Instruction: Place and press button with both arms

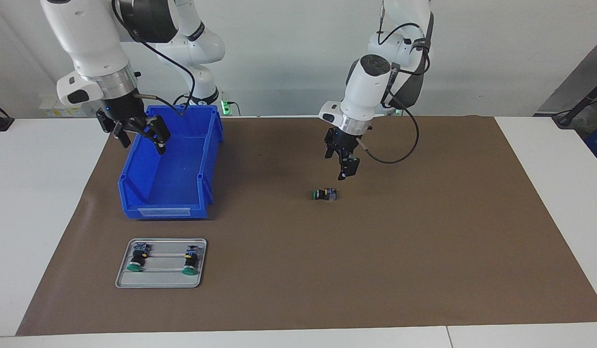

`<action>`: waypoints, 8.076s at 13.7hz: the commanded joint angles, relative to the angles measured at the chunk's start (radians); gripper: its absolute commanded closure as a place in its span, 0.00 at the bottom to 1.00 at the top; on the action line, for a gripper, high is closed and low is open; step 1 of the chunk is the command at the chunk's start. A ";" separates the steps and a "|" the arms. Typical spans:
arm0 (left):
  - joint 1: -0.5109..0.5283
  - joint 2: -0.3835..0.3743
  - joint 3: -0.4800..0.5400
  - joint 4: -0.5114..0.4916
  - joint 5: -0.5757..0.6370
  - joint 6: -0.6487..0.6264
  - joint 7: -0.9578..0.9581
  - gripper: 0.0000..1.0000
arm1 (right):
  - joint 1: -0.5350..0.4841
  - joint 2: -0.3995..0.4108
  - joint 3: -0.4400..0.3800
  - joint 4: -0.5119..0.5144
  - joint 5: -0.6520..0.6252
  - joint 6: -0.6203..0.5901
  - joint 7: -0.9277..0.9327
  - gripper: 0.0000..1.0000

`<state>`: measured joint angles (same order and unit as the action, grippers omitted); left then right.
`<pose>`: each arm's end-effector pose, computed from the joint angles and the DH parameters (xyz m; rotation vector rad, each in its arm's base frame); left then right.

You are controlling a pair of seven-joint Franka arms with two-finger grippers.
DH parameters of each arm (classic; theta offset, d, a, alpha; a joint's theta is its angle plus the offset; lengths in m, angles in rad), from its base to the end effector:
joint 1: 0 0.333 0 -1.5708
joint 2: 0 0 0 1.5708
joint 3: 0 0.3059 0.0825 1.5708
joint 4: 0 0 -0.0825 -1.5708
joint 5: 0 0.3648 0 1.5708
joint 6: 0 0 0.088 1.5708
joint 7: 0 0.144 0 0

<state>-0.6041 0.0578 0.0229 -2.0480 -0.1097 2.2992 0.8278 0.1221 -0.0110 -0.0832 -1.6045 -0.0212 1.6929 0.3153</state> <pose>0.4735 -0.3176 0.3945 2.3970 -1.9069 0.3113 0.5473 0.0183 0.5794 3.1056 -0.4296 0.1590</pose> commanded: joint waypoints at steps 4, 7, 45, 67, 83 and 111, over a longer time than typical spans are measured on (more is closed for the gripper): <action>-0.077 0.149 0.023 0.089 0.031 0.023 -0.040 0.00 | -0.007 -0.067 0.008 -0.123 0.012 0.041 -0.039 0.00; -0.124 0.246 0.028 0.178 0.033 0.000 -0.117 0.00 | -0.016 -0.052 0.008 -0.060 0.017 -0.083 -0.129 0.00; -0.114 0.315 0.031 0.057 0.154 0.174 -0.122 0.30 | -0.019 -0.090 0.006 -0.091 -0.023 -0.122 -0.170 0.00; 0.128 0.131 0.048 0.160 -0.108 -0.035 -0.009 0.73 | -0.019 -0.090 0.006 -0.091 -0.023 -0.122 -0.170 0.00; 0.348 -0.090 0.048 -0.310 -1.241 0.120 1.011 0.97 | -0.019 -0.090 0.006 -0.091 -0.023 -0.122 -0.170 0.00; 0.503 -0.039 0.048 -0.534 -1.607 -0.422 1.654 1.00 | -0.019 -0.090 0.006 -0.091 -0.023 -0.122 -0.171 0.00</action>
<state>-0.0866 0.0319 0.0694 -2.5587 -1.6971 1.8808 2.4555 0.1115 -0.0794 -0.0841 -1.6742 -0.0546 1.5698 0.1348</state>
